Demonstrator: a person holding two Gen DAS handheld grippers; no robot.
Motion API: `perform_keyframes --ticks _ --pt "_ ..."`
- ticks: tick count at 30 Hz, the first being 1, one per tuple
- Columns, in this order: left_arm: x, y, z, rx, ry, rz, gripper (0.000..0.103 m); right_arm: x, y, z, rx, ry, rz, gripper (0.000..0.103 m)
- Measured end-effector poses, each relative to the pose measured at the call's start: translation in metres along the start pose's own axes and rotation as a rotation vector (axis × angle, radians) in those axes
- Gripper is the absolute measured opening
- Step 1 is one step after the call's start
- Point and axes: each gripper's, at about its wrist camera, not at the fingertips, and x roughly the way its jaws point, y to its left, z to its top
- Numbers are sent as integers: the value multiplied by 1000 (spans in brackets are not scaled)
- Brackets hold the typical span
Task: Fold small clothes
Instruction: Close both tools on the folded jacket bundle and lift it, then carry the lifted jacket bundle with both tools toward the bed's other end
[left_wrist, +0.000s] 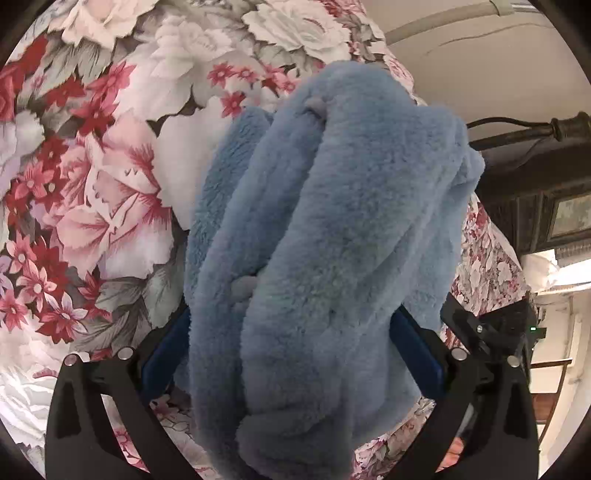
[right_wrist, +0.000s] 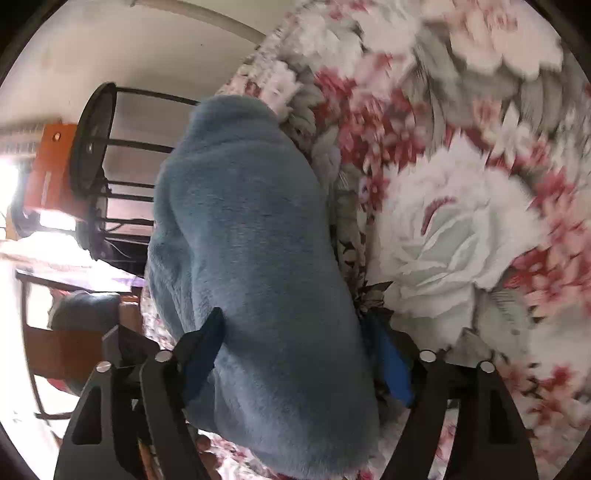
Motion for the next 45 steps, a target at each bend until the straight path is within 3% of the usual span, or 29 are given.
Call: perform_keyframes --ticks 4,11,16,23,30,35,45 --pt "1 11 0 -30 11 -29 99 8 -13 -6 75 17 80 81" --pt "0 21 -4 -55 7 -85 99 13 -10 -16 56 -2 99 82" --pt "0 14 -8 -33 -14 -75 98 9 -14 -21 44 -9 85 65" --pt "-10 -23 -18 18 -57 -86 91 -2 7 -26 -20 -25 91 56" --pt "-46 -39 -29 68 -106 -90 85 -13 26 -35 -42 -19 122 55" --pt "-89 -49 -36 100 -184 -88 85 -22 57 -44 -67 -15 168 55" --pt "-193 -16 -64 52 -356 -15 85 -4 140 -80 -155 33 231 55"
